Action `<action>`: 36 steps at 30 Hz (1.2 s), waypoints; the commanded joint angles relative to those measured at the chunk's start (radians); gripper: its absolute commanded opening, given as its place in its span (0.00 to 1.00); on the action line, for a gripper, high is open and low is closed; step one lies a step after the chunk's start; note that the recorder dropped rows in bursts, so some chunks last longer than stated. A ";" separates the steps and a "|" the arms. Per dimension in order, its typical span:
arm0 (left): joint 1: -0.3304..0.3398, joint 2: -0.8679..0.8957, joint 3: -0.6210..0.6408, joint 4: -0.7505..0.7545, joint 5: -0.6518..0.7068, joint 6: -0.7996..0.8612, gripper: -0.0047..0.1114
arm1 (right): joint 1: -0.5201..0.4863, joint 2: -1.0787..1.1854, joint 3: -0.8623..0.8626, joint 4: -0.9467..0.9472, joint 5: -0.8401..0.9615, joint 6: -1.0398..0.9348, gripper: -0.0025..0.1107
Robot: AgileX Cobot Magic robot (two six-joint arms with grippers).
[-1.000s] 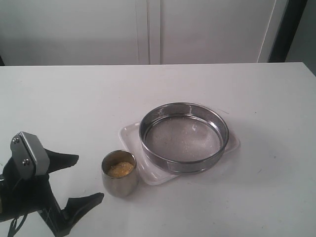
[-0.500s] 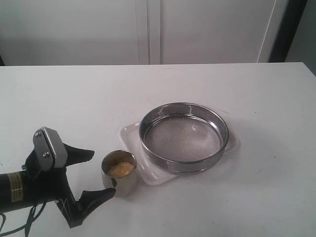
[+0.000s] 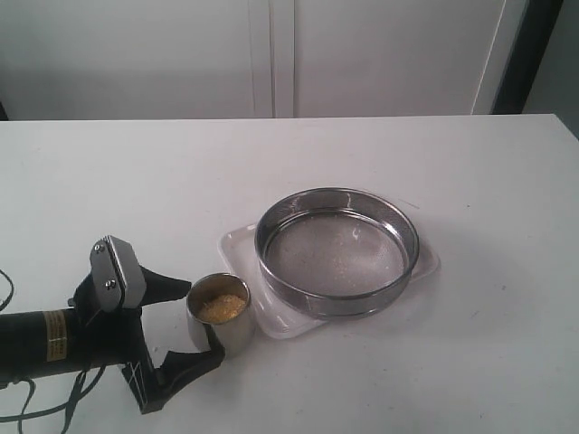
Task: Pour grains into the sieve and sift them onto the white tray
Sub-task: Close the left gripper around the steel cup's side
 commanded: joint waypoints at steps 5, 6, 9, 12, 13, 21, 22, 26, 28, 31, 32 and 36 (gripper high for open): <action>-0.042 0.000 -0.019 0.020 -0.005 -0.013 0.93 | -0.002 -0.006 0.005 0.000 -0.015 0.005 0.02; -0.048 0.000 -0.019 0.020 -0.005 -0.013 0.93 | -0.002 -0.006 0.005 0.000 -0.015 0.005 0.02; -0.048 0.000 -0.019 0.018 -0.005 -0.013 0.93 | -0.002 -0.006 0.005 0.000 -0.015 0.005 0.02; -0.048 0.000 -0.031 0.022 -0.005 -0.037 0.93 | -0.002 -0.006 0.005 0.000 -0.015 0.005 0.02; -0.048 0.000 -0.038 0.025 -0.005 -0.057 0.93 | -0.002 -0.006 0.005 0.000 -0.015 0.005 0.02; -0.048 0.013 -0.097 0.029 -0.005 -0.064 0.93 | -0.002 -0.006 0.005 0.000 -0.015 0.005 0.02; -0.048 0.018 -0.099 0.029 -0.005 -0.064 0.93 | -0.002 -0.006 0.005 0.000 -0.015 0.005 0.02; -0.048 0.047 -0.115 0.035 -0.005 -0.062 0.93 | -0.002 -0.006 0.005 0.000 -0.015 0.005 0.02; -0.048 0.064 -0.123 0.035 -0.005 -0.062 0.93 | -0.002 -0.006 0.005 0.000 -0.015 0.005 0.02; -0.048 0.079 -0.145 0.043 -0.005 -0.062 0.93 | -0.002 -0.006 0.005 0.000 -0.015 0.005 0.02; -0.048 0.081 -0.152 0.051 -0.005 -0.062 0.93 | -0.002 -0.006 0.005 0.000 -0.015 0.005 0.02; -0.048 0.081 -0.174 0.055 -0.005 -0.062 0.93 | -0.002 -0.006 0.005 0.000 -0.015 0.005 0.02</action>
